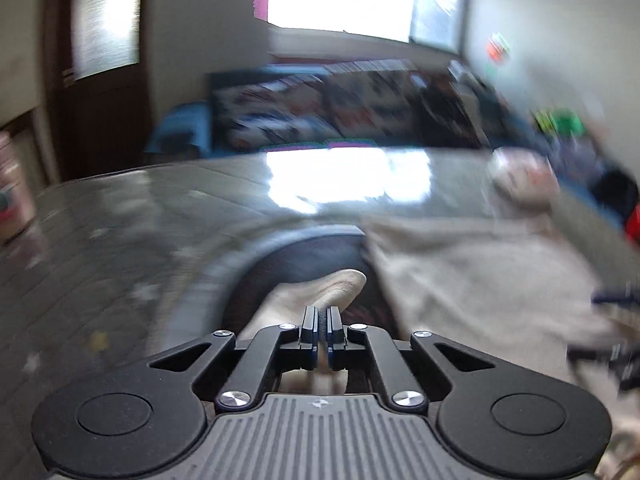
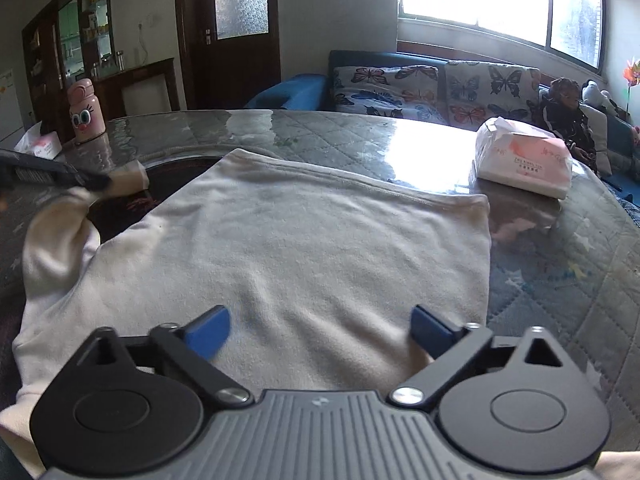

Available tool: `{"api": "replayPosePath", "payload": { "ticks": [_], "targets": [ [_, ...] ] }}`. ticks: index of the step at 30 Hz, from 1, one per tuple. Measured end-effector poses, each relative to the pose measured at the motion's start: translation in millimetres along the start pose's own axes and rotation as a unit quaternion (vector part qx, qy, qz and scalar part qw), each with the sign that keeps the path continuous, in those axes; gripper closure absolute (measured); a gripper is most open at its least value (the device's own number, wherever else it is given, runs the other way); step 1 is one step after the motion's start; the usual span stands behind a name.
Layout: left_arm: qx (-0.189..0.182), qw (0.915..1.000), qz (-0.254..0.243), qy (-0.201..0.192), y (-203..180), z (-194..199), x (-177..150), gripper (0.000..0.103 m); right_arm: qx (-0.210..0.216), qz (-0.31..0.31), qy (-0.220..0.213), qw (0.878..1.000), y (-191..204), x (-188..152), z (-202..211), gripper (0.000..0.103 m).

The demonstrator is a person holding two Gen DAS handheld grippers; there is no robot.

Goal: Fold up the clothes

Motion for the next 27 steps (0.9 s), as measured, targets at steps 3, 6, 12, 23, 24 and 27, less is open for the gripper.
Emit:
{"api": "replayPosePath", "payload": {
  "ticks": [3, 6, 12, 23, 24, 27],
  "targets": [
    [0.029, 0.9974, 0.058, -0.032, 32, 35, -8, 0.099, -0.001, 0.003, 0.004, 1.0, 1, -1, 0, 0.0],
    [0.055, 0.9927, 0.097, -0.046, 57, 62, -29, 0.099, 0.0, 0.007, 0.007, 1.0, 1, -1, -1, 0.0],
    [0.087, 0.9854, 0.146, 0.013, 91, 66, -89, 0.099, 0.007, 0.013, 0.019, 1.0, 2, -1, -2, 0.0],
    [0.105, 0.9838, 0.145, 0.011, 104, 73, -85, 0.052, 0.042, 0.038, 0.037, 0.998, 42, 3, 28, 0.0],
    [0.103, 0.985, 0.137, 0.015, 101, 70, -84, 0.052, 0.045, 0.048, 0.034, 0.997, 52, 1, 31, 0.0],
    [0.106, 0.9883, 0.105, 0.032, 92, 52, -83, 0.054, 0.042, 0.082, 0.023, 0.996, 84, -3, 33, 0.0]
  ]
}}
Point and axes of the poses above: each gripper's, at about its wrist camera, not at the fingertips, and z roughly against the way its jaws point, y to its left, x to its top, the point moved 7 cm from there along -z, roughly the way its jaws point, and after that the axes turned 13 degrees about -z, right-handed, at the moved point
